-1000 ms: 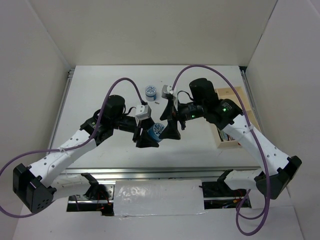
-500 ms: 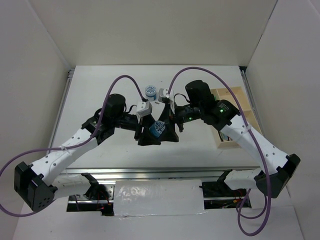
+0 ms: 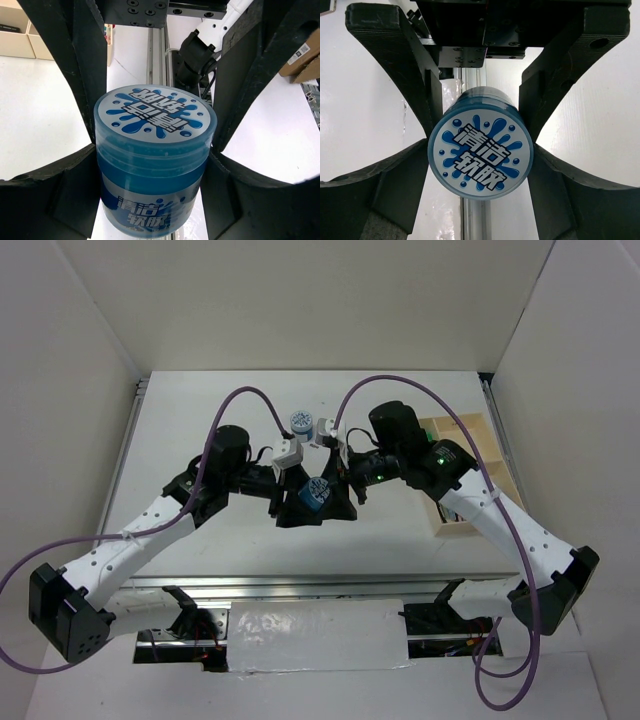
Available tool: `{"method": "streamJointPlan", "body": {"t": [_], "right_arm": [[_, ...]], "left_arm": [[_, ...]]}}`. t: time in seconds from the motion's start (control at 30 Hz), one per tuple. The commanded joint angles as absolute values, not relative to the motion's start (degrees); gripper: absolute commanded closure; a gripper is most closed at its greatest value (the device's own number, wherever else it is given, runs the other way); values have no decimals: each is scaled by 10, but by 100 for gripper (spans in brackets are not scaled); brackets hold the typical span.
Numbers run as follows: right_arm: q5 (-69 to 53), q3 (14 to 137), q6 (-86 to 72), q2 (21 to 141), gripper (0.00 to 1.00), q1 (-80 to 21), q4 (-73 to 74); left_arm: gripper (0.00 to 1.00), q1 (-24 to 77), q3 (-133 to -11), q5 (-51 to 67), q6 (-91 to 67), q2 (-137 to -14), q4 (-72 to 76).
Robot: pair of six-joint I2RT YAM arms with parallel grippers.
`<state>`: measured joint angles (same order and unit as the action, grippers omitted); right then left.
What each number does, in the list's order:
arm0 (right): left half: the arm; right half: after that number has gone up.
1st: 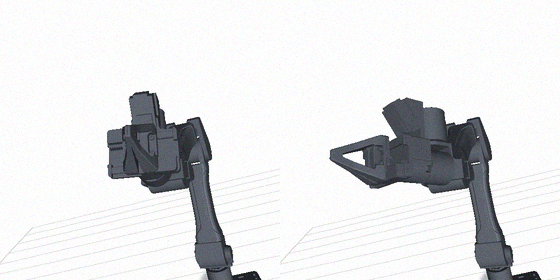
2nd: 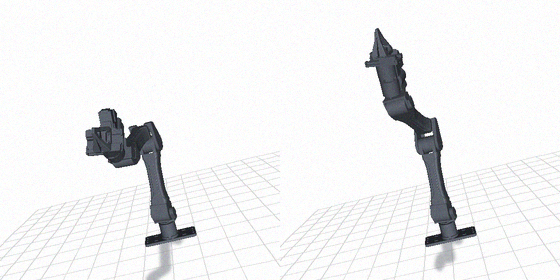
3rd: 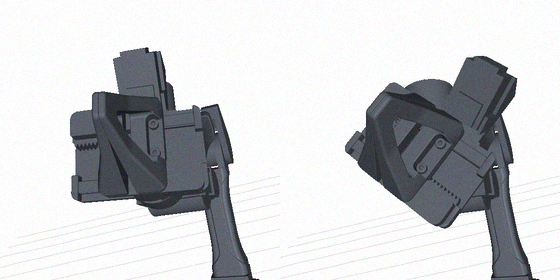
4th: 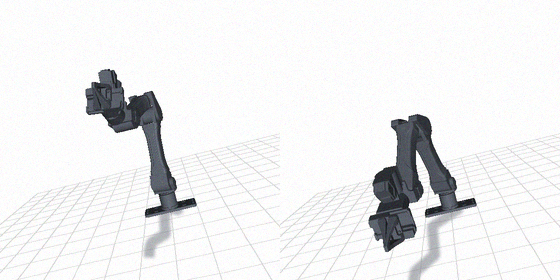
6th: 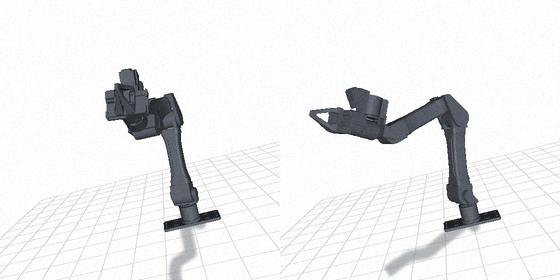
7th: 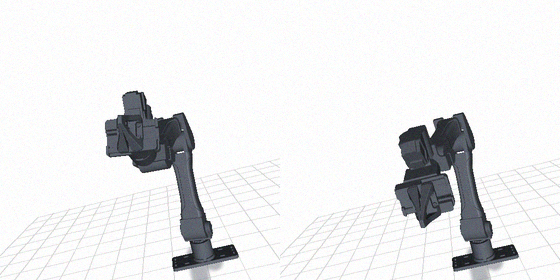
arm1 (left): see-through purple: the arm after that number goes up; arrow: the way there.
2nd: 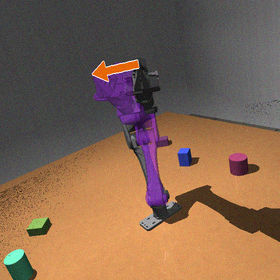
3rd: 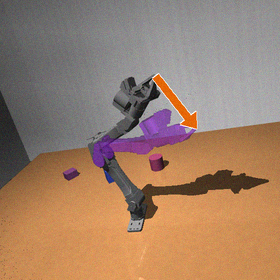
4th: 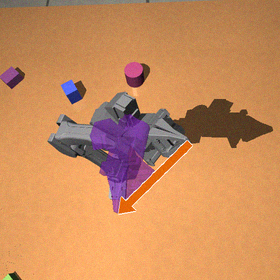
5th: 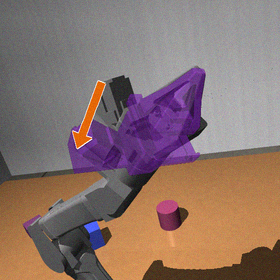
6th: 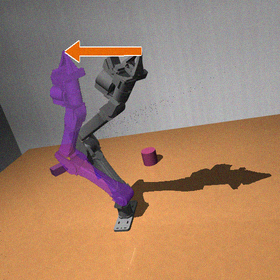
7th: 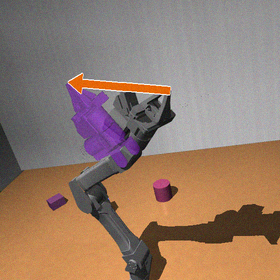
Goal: Sort the stationery into containers
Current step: Place the stationery in the storage box.
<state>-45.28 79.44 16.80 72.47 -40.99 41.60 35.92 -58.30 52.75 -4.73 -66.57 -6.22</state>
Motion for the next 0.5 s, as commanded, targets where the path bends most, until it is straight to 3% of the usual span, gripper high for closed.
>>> {"method": "streamJointPlan", "body": {"t": [0.0,0.17,0.27,0.47], "right_arm": [[-449,804,168,722,22,-413,417],[-461,817,167,730,25,-414,420],[-471,827,163,736,11,-413,423],[-483,833,163,736,15,-414,427]], "left_arm": [[90,359,-600,544,-46,-651,-16],[90,360,-592,555,-37,-646,-18],[90,361,-592,565,-29,-644,-22],[90,363,-589,570,-17,-642,-28]]}}
